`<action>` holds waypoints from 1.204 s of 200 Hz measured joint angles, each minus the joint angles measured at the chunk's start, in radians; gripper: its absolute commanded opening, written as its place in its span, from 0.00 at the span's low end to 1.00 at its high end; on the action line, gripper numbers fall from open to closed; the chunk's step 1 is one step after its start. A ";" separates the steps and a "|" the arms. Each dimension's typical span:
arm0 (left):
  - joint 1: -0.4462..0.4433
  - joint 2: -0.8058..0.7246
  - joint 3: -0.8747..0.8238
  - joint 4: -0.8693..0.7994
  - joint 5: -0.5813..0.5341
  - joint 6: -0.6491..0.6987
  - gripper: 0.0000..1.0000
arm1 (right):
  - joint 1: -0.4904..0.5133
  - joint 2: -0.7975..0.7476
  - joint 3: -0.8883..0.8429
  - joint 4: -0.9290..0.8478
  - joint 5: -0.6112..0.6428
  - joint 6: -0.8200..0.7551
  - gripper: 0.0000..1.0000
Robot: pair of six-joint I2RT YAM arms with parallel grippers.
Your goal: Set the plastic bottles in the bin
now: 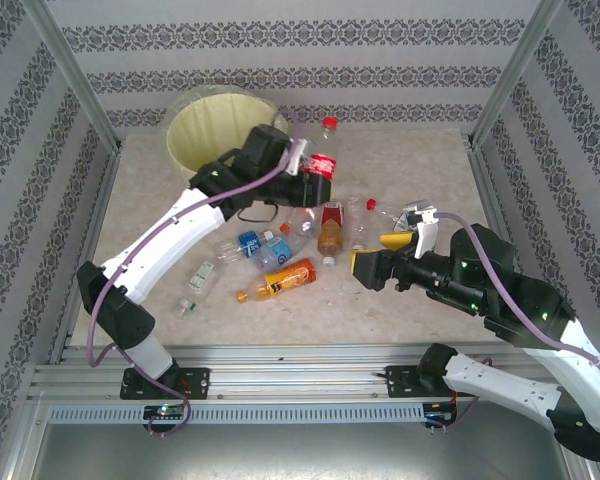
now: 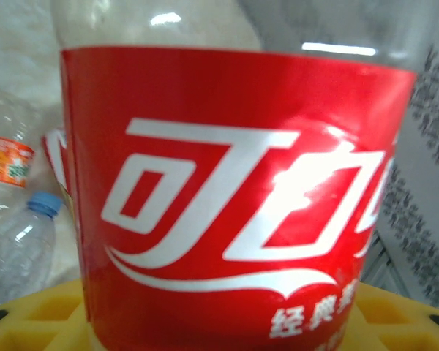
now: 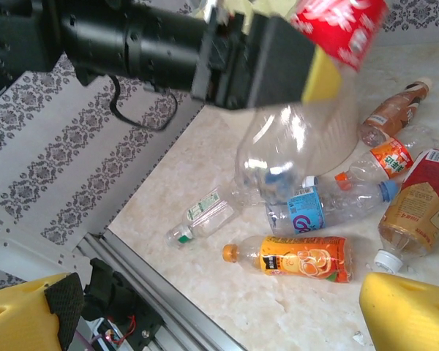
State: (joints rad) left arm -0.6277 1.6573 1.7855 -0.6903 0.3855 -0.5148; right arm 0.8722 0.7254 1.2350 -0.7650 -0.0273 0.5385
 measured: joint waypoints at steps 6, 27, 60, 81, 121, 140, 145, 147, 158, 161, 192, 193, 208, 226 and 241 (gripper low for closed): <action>0.023 -0.004 0.010 0.004 0.018 -0.006 0.57 | 0.000 -0.003 -0.001 0.000 0.003 0.000 0.97; 0.106 -0.026 0.040 0.042 0.089 -0.036 0.57 | 0.000 -0.025 -0.018 0.008 0.026 0.000 0.97; 0.243 -0.055 0.091 0.116 0.199 -0.098 0.58 | 0.000 -0.052 -0.053 0.011 0.078 0.001 0.97; 0.331 -0.060 0.108 0.168 0.239 -0.127 0.58 | 0.000 -0.051 -0.061 0.006 0.109 0.003 0.97; 0.447 -0.039 0.149 0.185 0.227 -0.130 0.58 | 0.000 -0.034 -0.060 -0.022 0.160 0.004 0.97; 0.467 -0.013 0.190 0.175 0.180 -0.091 0.58 | 0.000 -0.026 -0.060 -0.034 0.177 0.005 0.97; 0.468 -0.006 0.198 0.173 0.169 -0.077 0.58 | 0.000 -0.026 -0.060 -0.036 0.180 0.006 0.97; 0.468 -0.004 0.202 0.172 0.164 -0.073 0.58 | 0.000 -0.026 -0.060 -0.037 0.181 0.007 0.97; 0.468 0.014 0.219 0.165 0.143 -0.043 0.58 | 0.000 -0.029 -0.060 -0.040 0.190 0.008 0.97; 0.468 0.019 0.223 0.163 0.136 -0.037 0.58 | 0.000 -0.030 -0.060 -0.040 0.193 0.008 0.97; 0.468 0.089 0.252 0.113 0.072 0.039 0.58 | 0.000 -0.046 -0.066 -0.057 0.214 0.013 0.97; 0.468 0.090 0.252 0.111 0.072 0.040 0.58 | 0.000 -0.046 -0.066 -0.058 0.214 0.013 0.97; 0.468 0.117 0.247 0.083 0.045 0.068 0.58 | 0.000 -0.051 -0.069 -0.071 0.223 0.015 0.97; 0.468 0.122 0.210 0.061 0.018 0.098 0.58 | 0.000 -0.060 -0.080 -0.082 0.228 0.016 0.97; 0.468 0.122 0.180 0.053 0.003 0.118 0.59 | 0.000 -0.065 -0.090 -0.087 0.234 0.016 0.97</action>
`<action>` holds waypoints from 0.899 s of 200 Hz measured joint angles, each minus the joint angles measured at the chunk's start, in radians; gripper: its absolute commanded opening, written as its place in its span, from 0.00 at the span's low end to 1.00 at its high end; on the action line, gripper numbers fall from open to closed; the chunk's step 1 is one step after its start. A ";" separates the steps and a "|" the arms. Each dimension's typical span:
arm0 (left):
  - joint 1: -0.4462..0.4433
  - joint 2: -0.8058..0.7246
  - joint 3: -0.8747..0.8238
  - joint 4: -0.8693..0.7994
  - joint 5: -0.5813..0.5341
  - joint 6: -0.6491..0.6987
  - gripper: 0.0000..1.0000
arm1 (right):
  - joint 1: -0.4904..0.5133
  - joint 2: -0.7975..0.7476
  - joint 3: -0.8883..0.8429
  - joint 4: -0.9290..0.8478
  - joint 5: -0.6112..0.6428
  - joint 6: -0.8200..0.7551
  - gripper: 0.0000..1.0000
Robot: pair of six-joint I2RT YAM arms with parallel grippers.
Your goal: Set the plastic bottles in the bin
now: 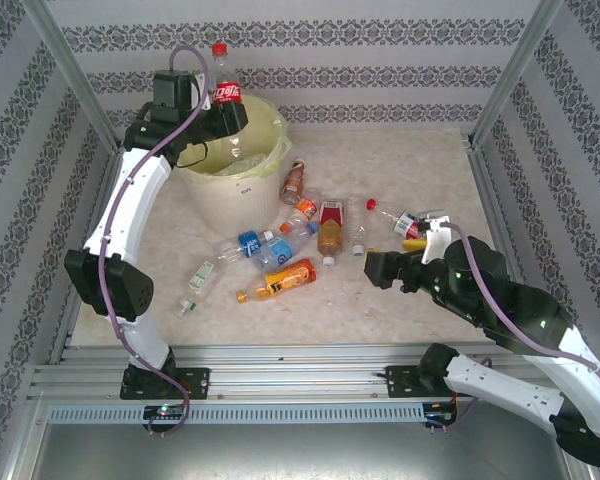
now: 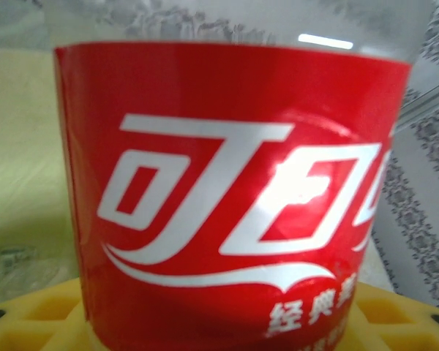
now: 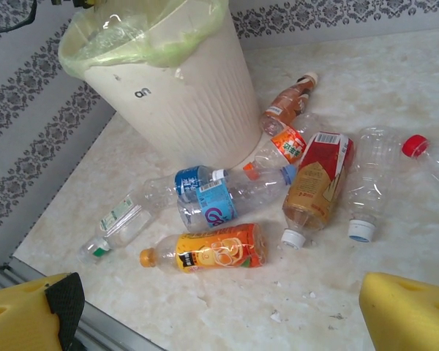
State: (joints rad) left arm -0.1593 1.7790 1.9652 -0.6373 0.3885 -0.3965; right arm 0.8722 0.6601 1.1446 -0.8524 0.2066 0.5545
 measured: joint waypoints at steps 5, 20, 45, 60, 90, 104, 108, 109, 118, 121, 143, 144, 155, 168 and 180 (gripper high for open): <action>0.000 -0.001 -0.012 -0.001 -0.003 0.006 0.60 | 0.000 -0.001 -0.003 -0.002 0.002 0.000 0.97; 0.000 -0.001 -0.045 -0.010 -0.011 0.020 0.62 | 0.000 -0.001 -0.009 -0.005 0.006 0.003 0.97; 0.000 -0.001 -0.072 -0.043 -0.029 0.035 0.62 | 0.000 0.004 -0.015 -0.005 0.007 0.007 0.97; 0.000 -0.001 -0.073 -0.056 -0.037 0.046 0.63 | 0.000 0.012 -0.017 -0.008 0.009 0.015 0.97; 0.000 -0.001 -0.073 -0.064 -0.047 0.054 0.70 | 0.000 0.042 -0.021 -0.017 0.015 0.023 0.96; 0.000 -0.001 -0.073 -0.068 -0.050 0.055 0.72 | 0.000 0.060 -0.021 -0.023 0.015 0.025 0.96; 0.000 -0.001 -0.073 -0.069 -0.051 0.054 0.73 | 0.000 0.065 -0.021 -0.025 0.015 0.026 0.96; 0.000 -0.001 -0.073 -0.069 -0.051 0.055 0.73 | 0.000 0.066 -0.021 -0.025 0.015 0.026 0.96; 0.000 -0.001 -0.073 -0.073 -0.051 0.056 0.74 | 0.000 0.076 -0.021 -0.030 0.015 0.026 0.96; 0.000 -0.001 -0.073 -0.074 -0.051 0.056 0.74 | 0.000 0.079 -0.021 -0.031 0.015 0.026 0.96; 0.000 -0.001 -0.073 -0.075 -0.053 0.056 0.75 | 0.000 0.094 -0.021 -0.037 0.015 0.026 0.96; 0.000 -0.001 -0.073 -0.075 -0.053 0.056 0.75 | 0.000 0.094 -0.021 -0.037 0.016 0.026 0.96; 0.000 -0.001 -0.073 -0.075 -0.053 0.056 0.75 | 0.000 0.098 -0.022 -0.037 0.015 0.027 0.96; 0.000 -0.001 -0.072 -0.075 -0.053 0.056 0.76 | -0.002 0.098 -0.022 -0.038 0.015 0.034 0.96; 0.000 -0.002 -0.069 -0.076 -0.052 0.056 0.77 | -0.007 0.097 -0.022 -0.038 0.016 0.042 0.96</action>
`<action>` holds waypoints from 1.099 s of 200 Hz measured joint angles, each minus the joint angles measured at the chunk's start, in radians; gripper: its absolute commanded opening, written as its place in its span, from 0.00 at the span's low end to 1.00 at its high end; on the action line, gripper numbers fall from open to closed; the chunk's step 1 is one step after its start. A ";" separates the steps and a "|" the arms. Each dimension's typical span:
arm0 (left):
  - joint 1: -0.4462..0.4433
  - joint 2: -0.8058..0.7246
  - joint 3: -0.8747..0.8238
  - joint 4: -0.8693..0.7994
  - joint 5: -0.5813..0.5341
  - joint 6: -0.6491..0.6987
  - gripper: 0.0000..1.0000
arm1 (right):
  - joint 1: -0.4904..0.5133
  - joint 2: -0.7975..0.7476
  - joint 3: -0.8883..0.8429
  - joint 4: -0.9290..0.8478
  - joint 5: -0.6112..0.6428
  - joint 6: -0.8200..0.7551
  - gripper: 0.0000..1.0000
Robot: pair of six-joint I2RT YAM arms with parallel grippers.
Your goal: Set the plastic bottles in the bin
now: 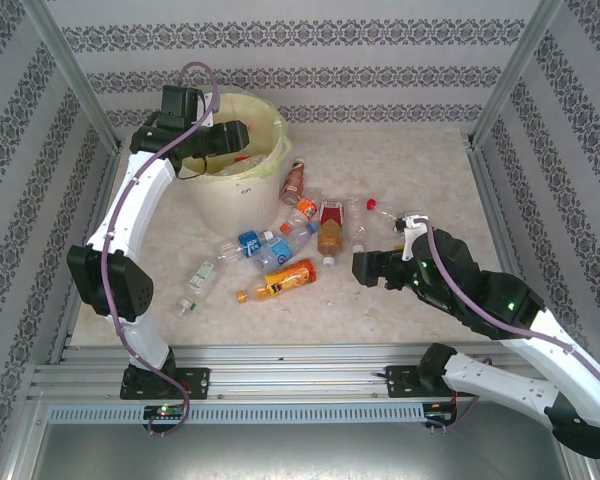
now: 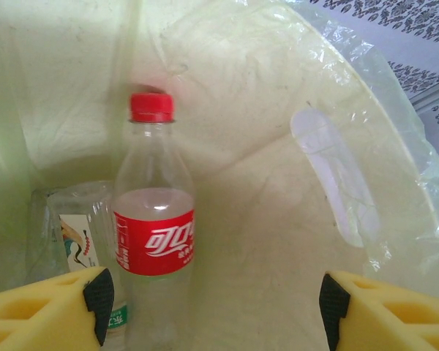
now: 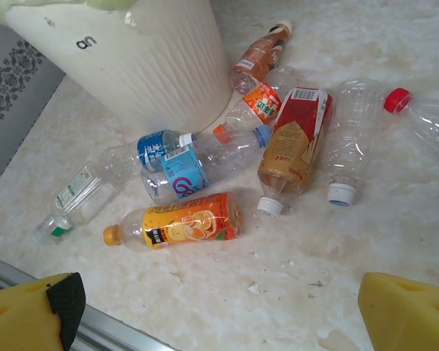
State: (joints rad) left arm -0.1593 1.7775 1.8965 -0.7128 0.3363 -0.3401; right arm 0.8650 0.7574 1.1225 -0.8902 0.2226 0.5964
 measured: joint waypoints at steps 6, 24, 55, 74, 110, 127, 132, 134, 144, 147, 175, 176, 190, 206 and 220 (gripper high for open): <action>0.000 0.000 0.003 0.000 0.002 0.000 0.77 | -0.003 0.000 0.000 0.000 0.000 0.003 0.96; 0.000 -0.011 0.010 0.000 0.009 0.000 0.79 | -0.006 -0.002 -0.002 -0.003 0.002 0.012 0.97; 0.000 -0.070 0.021 0.001 0.042 0.007 0.86 | -0.037 0.013 -0.002 -0.025 0.005 0.048 0.97; 0.000 -0.123 0.030 0.000 0.067 0.023 0.90 | -0.071 0.038 -0.002 -0.043 0.005 0.077 0.98; -0.010 -0.240 0.019 -0.006 0.106 0.041 1.00 | -0.195 0.077 -0.037 -0.063 -0.031 0.131 0.98; -0.041 -0.307 -0.022 -0.006 0.114 0.042 1.00 | -0.290 0.081 -0.089 -0.063 -0.074 0.153 0.98; -0.056 -0.327 -0.039 -0.004 0.115 0.042 1.00 | -0.317 0.081 -0.104 -0.064 -0.087 0.159 0.98; -0.064 -0.336 -0.046 -0.005 0.116 0.041 1.00 | -0.330 0.082 -0.112 -0.064 -0.092 0.164 0.98; -0.105 -0.373 -0.084 0.000 0.115 0.041 1.00 | -0.388 0.083 -0.140 -0.065 -0.114 0.175 0.98; -0.117 -0.385 -0.094 0.001 0.115 0.040 1.00 | -0.406 0.084 -0.149 -0.065 -0.119 0.179 0.98; -0.274 -0.476 -0.227 0.032 0.087 0.014 1.00 | -0.583 0.091 -0.230 -0.068 -0.165 0.194 0.98; -0.277 -0.478 -0.231 0.034 0.084 0.013 1.00 | -0.592 0.091 -0.233 -0.068 -0.167 0.194 0.98; -0.366 -0.508 -0.299 0.064 0.064 -0.005 1.00 | -0.669 0.099 -0.264 -0.067 -0.188 0.194 0.98; -0.460 -0.524 -0.366 0.097 0.036 -0.019 1.00 | -0.757 0.118 -0.289 -0.067 -0.217 0.193 0.98; -0.535 -0.527 -0.426 0.130 0.003 -0.027 1.00 | -0.821 0.137 -0.300 -0.063 -0.243 0.191 0.98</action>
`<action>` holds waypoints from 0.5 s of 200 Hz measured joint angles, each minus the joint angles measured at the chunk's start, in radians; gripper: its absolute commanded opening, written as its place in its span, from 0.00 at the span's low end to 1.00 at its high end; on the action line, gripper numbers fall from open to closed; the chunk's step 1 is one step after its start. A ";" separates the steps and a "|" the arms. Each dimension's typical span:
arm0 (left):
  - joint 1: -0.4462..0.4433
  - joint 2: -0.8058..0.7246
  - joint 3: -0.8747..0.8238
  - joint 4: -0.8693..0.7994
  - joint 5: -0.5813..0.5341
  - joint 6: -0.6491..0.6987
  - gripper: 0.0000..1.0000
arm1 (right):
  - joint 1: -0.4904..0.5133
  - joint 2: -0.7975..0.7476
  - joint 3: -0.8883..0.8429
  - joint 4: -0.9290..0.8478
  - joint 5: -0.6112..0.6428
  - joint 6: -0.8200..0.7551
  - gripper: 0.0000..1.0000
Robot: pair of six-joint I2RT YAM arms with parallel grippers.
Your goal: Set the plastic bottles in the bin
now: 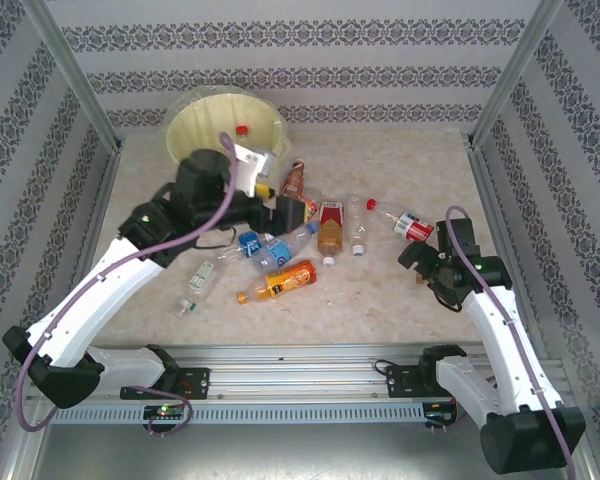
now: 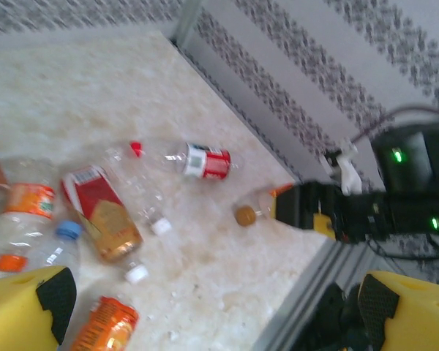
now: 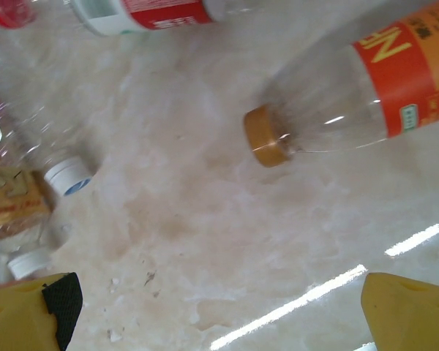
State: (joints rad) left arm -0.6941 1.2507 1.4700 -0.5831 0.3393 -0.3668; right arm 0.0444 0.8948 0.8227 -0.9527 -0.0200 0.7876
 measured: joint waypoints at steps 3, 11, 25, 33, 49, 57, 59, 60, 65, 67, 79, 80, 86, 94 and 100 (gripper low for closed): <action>-0.014 0.000 -0.013 0.006 -0.007 0.000 1.00 | -0.011 0.003 -0.002 0.000 -0.003 0.000 0.98; -0.051 0.000 -0.051 0.023 -0.028 -0.001 1.00 | -0.038 0.011 -0.005 0.002 -0.012 -0.001 0.98; -0.106 0.004 -0.108 0.041 -0.056 -0.001 1.00 | -0.076 0.021 -0.006 0.003 -0.023 -0.003 0.98; -0.134 0.009 -0.140 0.055 -0.069 -0.001 1.00 | -0.097 0.026 -0.006 0.005 -0.026 -0.005 0.98; -0.177 0.026 -0.182 0.081 -0.087 -0.004 1.00 | -0.139 0.042 -0.006 0.012 -0.036 -0.008 0.98; -0.196 0.038 -0.198 0.098 -0.095 -0.005 1.00 | -0.156 0.051 -0.006 0.018 -0.039 -0.008 0.98; -0.200 0.041 -0.201 0.101 -0.097 -0.005 1.00 | -0.160 0.054 -0.006 0.020 -0.040 -0.008 0.98; -0.201 0.042 -0.202 0.103 -0.098 -0.005 1.00 | -0.163 0.056 -0.006 0.021 -0.041 -0.008 0.98; -0.213 0.052 -0.209 0.111 -0.104 -0.007 1.00 | -0.172 0.063 -0.008 0.027 -0.042 -0.008 0.98; -0.216 0.055 -0.210 0.114 -0.105 -0.007 1.00 | -0.176 0.066 -0.009 0.030 -0.043 -0.008 0.98; -0.238 0.080 -0.219 0.132 -0.113 -0.008 1.00 | -0.199 0.081 -0.018 0.046 -0.049 -0.008 0.98; -0.240 0.083 -0.220 0.134 -0.113 -0.008 1.00 | -0.200 0.082 -0.019 0.047 -0.050 -0.008 0.98; -0.249 0.095 -0.223 0.143 -0.115 -0.008 1.00 | -0.212 0.089 -0.026 0.058 -0.051 -0.008 0.98; -0.260 0.111 -0.226 0.155 -0.116 -0.008 1.00 | -0.228 0.098 -0.037 0.072 -0.054 -0.007 0.98; -0.268 0.122 -0.230 0.167 -0.116 -0.009 1.00 | -0.238 0.104 -0.044 0.079 -0.056 -0.005 0.98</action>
State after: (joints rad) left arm -0.9619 1.3727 1.2400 -0.4164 0.2230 -0.3756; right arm -0.1936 0.9985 0.7784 -0.8738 -0.0761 0.7826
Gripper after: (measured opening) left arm 0.999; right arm 0.982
